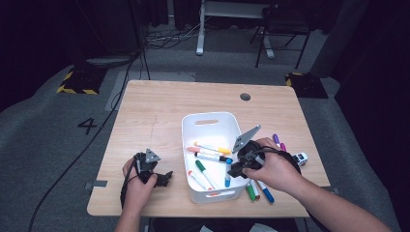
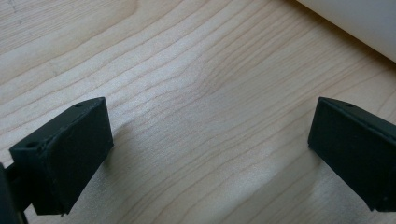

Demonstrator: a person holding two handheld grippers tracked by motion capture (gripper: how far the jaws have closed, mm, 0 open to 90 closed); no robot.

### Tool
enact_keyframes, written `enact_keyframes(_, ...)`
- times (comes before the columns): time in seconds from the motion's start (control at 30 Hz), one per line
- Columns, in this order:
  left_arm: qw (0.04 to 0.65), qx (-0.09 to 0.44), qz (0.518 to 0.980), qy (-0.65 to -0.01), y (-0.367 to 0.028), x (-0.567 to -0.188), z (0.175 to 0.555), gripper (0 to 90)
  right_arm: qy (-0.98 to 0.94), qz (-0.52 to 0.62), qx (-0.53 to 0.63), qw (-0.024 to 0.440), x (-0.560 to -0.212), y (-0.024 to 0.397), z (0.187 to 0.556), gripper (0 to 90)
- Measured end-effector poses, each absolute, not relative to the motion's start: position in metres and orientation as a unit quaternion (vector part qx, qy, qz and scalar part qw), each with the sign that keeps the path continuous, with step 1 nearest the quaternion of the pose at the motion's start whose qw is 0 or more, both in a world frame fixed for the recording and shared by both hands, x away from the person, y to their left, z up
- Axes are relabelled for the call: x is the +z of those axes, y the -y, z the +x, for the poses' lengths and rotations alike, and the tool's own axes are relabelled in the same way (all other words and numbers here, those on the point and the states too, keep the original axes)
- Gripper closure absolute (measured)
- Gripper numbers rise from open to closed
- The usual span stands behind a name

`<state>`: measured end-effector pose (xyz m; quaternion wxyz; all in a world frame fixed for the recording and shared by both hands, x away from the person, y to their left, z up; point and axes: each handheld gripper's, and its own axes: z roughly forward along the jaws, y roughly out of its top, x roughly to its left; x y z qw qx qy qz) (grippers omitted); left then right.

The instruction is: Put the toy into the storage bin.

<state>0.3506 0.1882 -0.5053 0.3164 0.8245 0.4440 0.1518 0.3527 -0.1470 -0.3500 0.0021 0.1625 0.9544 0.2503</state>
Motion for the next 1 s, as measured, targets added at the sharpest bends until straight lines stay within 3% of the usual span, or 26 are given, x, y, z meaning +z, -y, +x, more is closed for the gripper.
enact_keyframes(0.7,0.316,0.152,0.825,-0.444,-0.188,-0.505,0.351,0.1,-0.964,0.157,0.217,-0.004,-0.371,0.140,0.350,76.0)
enact_keyframes(0.8,0.316,0.152,0.825,-0.444,-0.188,-0.505,0.351,0.1,-0.959,0.155,0.236,-0.002,-0.373,0.139,0.350,61.6)
enact_keyframes(1.0,0.316,0.152,0.825,-0.444,-0.188,-0.505,0.351,0.1,-0.949,0.159,0.272,0.013,-0.365,0.143,0.350,55.5)
